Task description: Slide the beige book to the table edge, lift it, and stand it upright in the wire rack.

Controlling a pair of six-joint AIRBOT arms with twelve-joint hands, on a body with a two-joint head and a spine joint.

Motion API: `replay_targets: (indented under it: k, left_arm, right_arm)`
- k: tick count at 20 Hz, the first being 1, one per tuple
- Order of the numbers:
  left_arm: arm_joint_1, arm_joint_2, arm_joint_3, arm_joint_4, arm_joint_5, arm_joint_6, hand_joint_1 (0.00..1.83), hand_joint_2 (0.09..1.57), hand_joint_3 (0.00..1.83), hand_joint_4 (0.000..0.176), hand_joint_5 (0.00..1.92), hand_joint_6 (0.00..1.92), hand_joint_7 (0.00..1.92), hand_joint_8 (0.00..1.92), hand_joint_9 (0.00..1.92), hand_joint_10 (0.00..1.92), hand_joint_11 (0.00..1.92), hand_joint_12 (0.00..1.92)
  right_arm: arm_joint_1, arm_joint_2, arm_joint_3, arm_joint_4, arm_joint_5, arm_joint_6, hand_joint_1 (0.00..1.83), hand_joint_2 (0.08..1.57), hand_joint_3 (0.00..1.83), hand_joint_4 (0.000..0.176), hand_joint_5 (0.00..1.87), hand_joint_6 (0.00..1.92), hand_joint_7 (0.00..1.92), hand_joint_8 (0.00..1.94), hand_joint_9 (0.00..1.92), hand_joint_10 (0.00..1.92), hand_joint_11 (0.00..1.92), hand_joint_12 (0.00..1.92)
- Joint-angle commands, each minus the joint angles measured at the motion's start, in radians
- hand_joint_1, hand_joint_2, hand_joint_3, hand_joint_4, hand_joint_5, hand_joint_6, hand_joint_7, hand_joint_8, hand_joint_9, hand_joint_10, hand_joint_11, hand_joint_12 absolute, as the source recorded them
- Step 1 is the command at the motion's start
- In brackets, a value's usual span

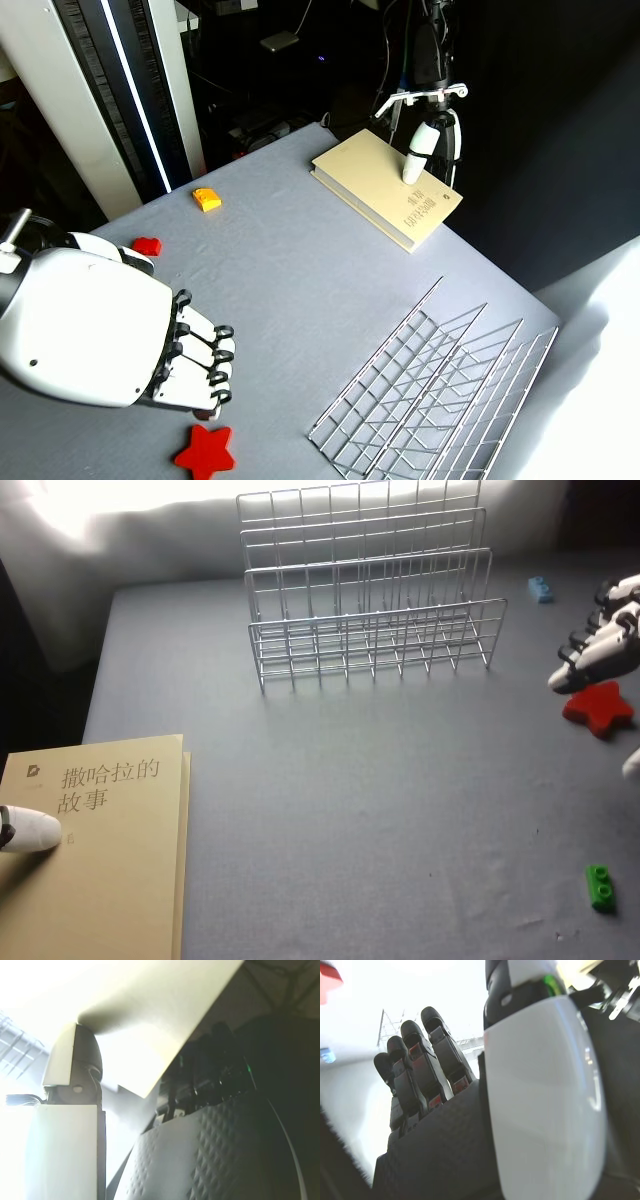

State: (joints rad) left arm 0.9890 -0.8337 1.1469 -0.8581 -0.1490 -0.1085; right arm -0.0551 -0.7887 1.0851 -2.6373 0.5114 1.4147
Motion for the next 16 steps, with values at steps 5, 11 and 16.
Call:
replay_targets:
  k: [5,11,16]
  left_arm:
    - [0.003,0.002,0.010,-0.005,-0.054,-0.001,1.35,1.17,0.01,0.000,0.44,0.01,0.48,0.01,0.52,0.02,0.22,0.94]
    - [0.003,0.002,0.011,-0.005,-0.055,-0.002,1.41,1.22,0.00,0.000,0.71,0.02,0.72,0.02,0.78,0.03,0.50,0.82]
    - [0.003,0.004,0.013,-0.005,-0.059,-0.005,1.47,1.24,0.00,0.000,0.71,1.21,0.51,1.52,0.68,1.46,0.71,1.73]
  right_arm:
    - [0.008,0.004,0.000,0.025,-0.117,0.105,0.26,0.98,0.00,0.000,0.31,0.00,0.32,0.00,0.33,0.00,0.00,0.85]
    - [0.017,0.004,0.000,0.016,-0.096,0.203,0.26,0.98,0.00,0.000,0.31,0.00,0.33,0.00,0.34,0.00,0.01,0.88]
    - [0.016,0.005,0.007,0.004,-0.081,0.246,0.27,0.98,0.00,0.000,0.32,0.01,0.34,0.00,0.35,0.00,0.02,0.89]
